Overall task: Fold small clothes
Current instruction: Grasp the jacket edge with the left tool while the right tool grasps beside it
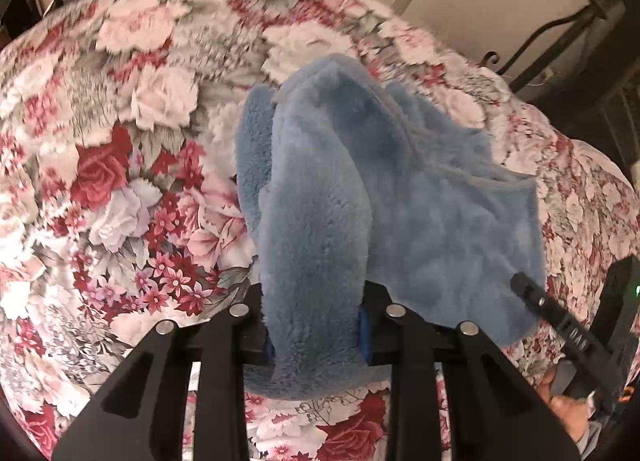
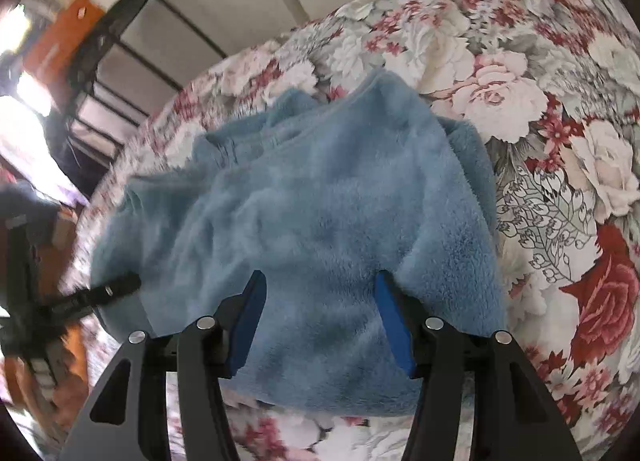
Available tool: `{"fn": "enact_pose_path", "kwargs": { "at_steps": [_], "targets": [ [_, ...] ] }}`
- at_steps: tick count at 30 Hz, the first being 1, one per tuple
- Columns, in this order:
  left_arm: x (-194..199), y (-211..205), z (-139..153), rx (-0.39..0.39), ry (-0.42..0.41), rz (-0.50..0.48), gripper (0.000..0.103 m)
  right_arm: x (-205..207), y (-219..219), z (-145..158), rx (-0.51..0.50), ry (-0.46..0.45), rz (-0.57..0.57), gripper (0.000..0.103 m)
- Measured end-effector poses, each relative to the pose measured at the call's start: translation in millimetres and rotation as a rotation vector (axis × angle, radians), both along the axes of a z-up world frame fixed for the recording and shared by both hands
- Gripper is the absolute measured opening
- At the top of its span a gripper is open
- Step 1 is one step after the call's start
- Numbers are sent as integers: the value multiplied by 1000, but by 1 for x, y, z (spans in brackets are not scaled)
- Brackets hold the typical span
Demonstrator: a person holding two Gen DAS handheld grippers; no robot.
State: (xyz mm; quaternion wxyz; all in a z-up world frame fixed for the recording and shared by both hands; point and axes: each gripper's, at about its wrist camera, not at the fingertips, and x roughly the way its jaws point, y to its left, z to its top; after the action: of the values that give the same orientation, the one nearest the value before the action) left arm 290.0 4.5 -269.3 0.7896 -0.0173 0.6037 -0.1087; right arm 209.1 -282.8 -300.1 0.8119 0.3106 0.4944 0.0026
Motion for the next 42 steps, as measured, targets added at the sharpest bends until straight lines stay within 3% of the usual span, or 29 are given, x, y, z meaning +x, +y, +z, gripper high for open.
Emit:
{"fn": "enact_pose_path", "kwargs": {
  "at_steps": [10,17,31,34,38,42],
  "targets": [
    [-17,-34,29,-9,-74,-62,26,-5,0,11,239,-86,-22,57],
    [-29,-70,39,-11,-116,-133,25,-7,-3,11,464,-112,-21,58],
    [-43,-149,47,-20,-147,-248,22,-20,-37,8,622,-128,-130,61],
    [-47,-167,41,-24,-141,-280,22,-25,-48,8,632,-138,-152,63],
    [-59,-187,24,-16,-119,-338,22,-26,-62,8,610,-142,-179,73],
    [-70,-192,5,-44,-71,-379,26,-19,-64,-2,589,-99,-176,75]
  ]
}}
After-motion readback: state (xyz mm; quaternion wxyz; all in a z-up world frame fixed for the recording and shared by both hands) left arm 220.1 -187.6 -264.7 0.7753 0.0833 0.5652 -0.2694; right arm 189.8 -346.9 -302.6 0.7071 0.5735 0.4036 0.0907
